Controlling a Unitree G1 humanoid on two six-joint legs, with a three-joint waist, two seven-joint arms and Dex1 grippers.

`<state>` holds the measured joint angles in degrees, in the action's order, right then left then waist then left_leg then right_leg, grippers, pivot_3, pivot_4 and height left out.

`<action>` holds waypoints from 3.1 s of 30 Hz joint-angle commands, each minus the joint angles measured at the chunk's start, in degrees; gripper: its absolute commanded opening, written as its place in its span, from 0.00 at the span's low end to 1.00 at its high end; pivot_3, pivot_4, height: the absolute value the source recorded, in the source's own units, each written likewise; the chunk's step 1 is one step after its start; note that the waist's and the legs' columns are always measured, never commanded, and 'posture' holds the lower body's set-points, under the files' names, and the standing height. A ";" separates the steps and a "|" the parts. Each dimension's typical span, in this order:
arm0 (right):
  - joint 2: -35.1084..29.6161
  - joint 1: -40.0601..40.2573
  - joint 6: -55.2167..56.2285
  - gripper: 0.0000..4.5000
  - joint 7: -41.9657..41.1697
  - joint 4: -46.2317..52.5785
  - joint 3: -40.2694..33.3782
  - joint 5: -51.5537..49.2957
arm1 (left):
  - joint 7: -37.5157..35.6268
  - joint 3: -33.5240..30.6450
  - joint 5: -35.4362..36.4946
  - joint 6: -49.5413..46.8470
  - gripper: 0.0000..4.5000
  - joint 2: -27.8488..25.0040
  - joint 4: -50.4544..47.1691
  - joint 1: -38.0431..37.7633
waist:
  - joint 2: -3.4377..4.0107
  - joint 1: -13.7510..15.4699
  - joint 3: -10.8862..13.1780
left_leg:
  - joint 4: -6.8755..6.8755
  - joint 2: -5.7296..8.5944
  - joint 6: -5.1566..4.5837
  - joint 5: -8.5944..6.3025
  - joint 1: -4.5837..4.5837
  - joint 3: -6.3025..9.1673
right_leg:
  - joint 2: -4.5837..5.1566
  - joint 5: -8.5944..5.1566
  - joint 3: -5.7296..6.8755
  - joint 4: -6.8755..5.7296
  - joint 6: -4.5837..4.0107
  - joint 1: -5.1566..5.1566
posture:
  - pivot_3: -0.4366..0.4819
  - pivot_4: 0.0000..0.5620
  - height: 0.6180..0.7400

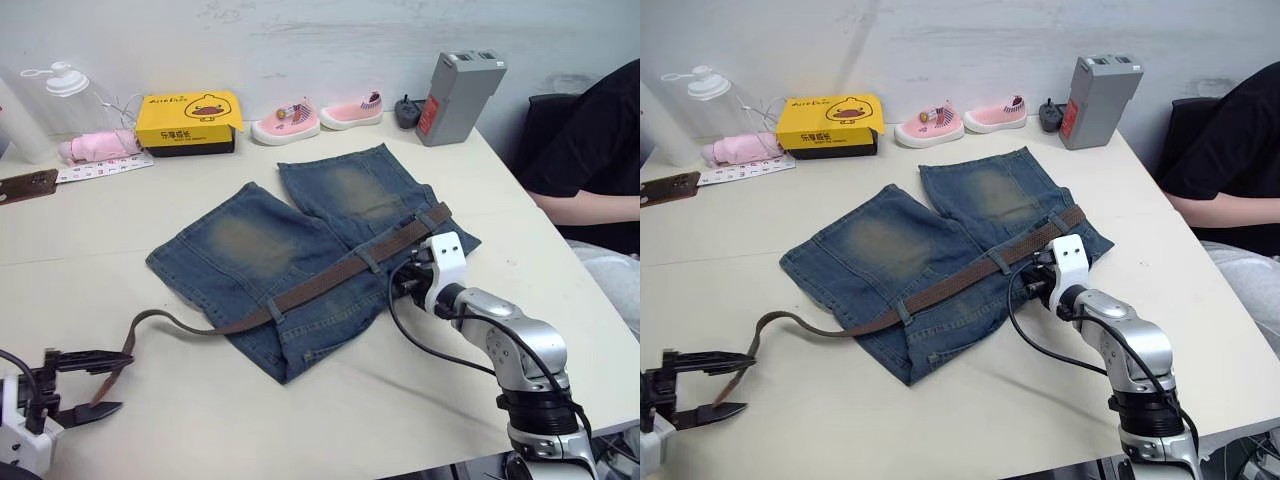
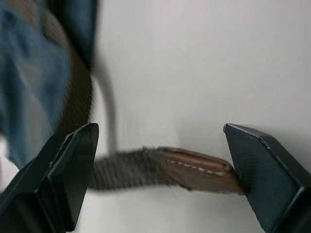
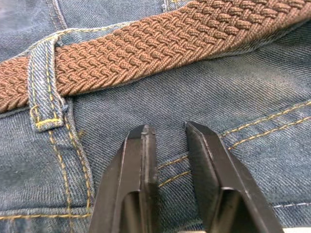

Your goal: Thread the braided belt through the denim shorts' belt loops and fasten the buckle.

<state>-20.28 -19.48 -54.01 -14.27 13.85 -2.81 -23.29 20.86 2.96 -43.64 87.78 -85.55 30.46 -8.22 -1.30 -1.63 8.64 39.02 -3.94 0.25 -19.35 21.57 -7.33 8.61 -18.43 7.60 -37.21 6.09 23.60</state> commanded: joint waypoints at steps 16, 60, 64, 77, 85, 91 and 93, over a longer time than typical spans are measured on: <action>-6.05 -2.72 -6.01 0.99 -8.34 4.66 -9.29 -9.25 | -49.06 16.16 88.63 -43.19 1.00 -23.87 -50.48 -14.33 | 0.32 0.09 0.93 | 0.04 0.24 0.26 0.07 0.01 -0.57 | -0.27 0.02 -0.22 0.28 0.05 0.00 | 0.48 0.27 0.70; -30.33 -2.99 61.66 1.00 -38.61 -14.80 15.14 30.61 | -76.83 6.72 45.72 -47.63 0.25 23.47 -2.25 21.94 | 1.01 -1.34 1.39 | 0.07 -0.12 0.48 0.24 -0.47 -1.36 | -0.40 0.22 -0.65 0.09 -0.36 0.21 | 0.48 0.27 0.70; -29.09 -4.41 64.55 1.00 -35.64 -19.71 18.94 37.71 | -76.64 7.09 44.50 -47.33 0.25 25.49 -1.54 23.25 | 0.97 -0.98 1.27 | 0.11 -0.06 0.48 0.26 -0.52 -1.36 | -0.37 0.23 -0.65 0.07 -0.34 0.13 | 0.48 0.27 0.70; -26.81 -6.70 62.49 0.01 -31.83 -27.20 17.33 40.14 | -76.15 4.15 45.91 -50.00 0.23 27.30 -6.94 19.58 | 0.45 -0.27 0.52 | 0.09 -0.10 0.37 0.17 -1.14 -1.11 | -0.27 0.22 -0.94 -0.22 -0.36 -0.16 | 0.48 0.27 0.70; -25.90 -9.47 63.64 0.01 -28.49 -32.93 17.69 41.49 | -75.17 2.47 47.56 -58.55 0.23 29.80 -22.17 10.78 | 0.48 0.13 0.55 | 0.10 -0.11 0.26 0.08 -1.05 -1.17 | -0.06 0.23 -0.95 -0.15 -0.35 -0.10 | 0.48 0.27 0.70; -26.23 -7.48 62.85 0.01 -30.46 -30.39 17.46 39.79 | -73.62 1.09 42.96 -55.80 0.23 28.68 -18.09 10.26 | 0.47 0.10 0.54 | 0.10 -0.01 0.22 0.00 -1.01 -1.22 | -0.07 0.27 -0.87 0.11 -0.27 -0.15 | 0.48 0.27 0.70; -26.89 -6.19 62.26 0.01 -32.80 -28.62 17.56 38.56 | -73.58 0.70 42.96 -55.23 0.23 28.47 -16.24 10.58 | 0.48 0.10 0.54 | 0.09 -0.02 0.22 0.00 -1.01 -1.21 | -0.07 0.27 -0.87 0.12 -0.27 -0.15 | 0.48 0.27 0.70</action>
<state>-45.66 -28.53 10.72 -43.35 -15.21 14.97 15.88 -52.05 3.25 2.85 32.70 -55.99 9.86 3.62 -0.83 -1.53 9.18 39.10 -3.96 0.48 -19.36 20.56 -8.54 8.53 -18.16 6.74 -37.08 5.82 23.46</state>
